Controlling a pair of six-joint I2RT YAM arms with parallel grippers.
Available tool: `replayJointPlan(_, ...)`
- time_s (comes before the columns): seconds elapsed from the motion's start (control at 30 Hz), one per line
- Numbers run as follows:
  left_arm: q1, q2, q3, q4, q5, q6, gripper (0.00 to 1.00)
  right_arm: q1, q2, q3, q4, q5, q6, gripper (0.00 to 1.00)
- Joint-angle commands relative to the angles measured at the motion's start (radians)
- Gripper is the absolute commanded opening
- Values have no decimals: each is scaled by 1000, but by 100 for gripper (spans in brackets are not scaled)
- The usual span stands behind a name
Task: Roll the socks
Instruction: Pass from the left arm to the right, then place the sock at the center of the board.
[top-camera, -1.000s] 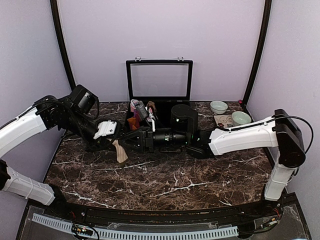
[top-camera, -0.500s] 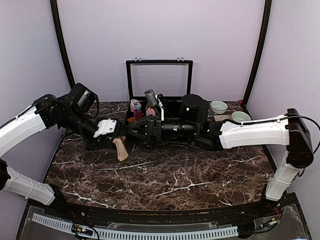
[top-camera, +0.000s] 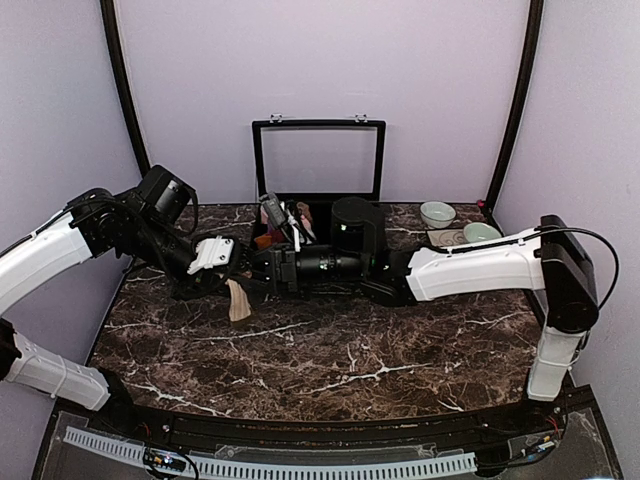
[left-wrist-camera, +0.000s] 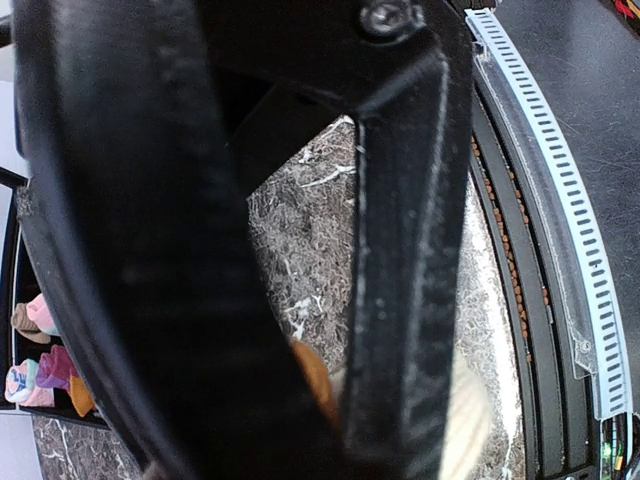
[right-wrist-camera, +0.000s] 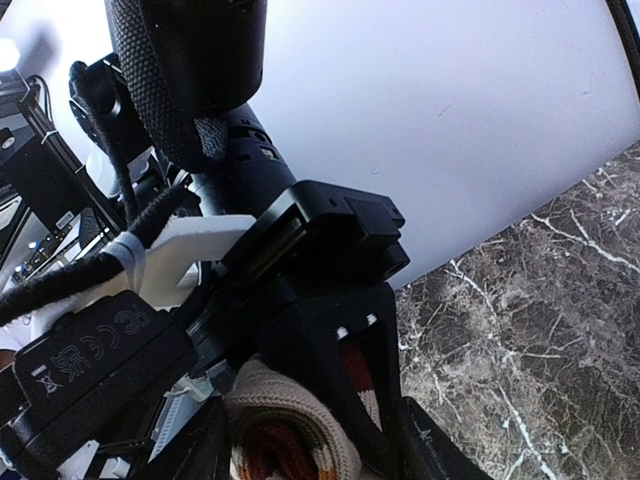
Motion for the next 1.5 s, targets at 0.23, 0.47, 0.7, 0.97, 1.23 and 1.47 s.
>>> replayJointPlan(0.23, -3, -13, -21, 6, -20, 29, 0, -19, -67, 1, -40, -22, -16, 55)
replayJointPlan(0.47, -6, -1, -22, 19, -57, 39, 0, 5, -40, 35, -77, -37, -21, 63)
replayJointPlan(0.7, -9, 6, -12, 17, -66, 37, 0, 20, 18, 59, -67, -24, -3, 59)
replayJointPlan(0.97, -13, 3, -50, 32, -77, 55, 0, 13, 53, 104, -68, 10, -1, 13)
replayJointPlan(1.23, -11, -39, -155, 122, -186, 59, 47, -2, 28, 53, -347, 186, -221, 0)
replayJointPlan(1.47, 187, -115, -283, 224, -103, -6, 99, 6, 20, -23, -436, 520, -590, 0)
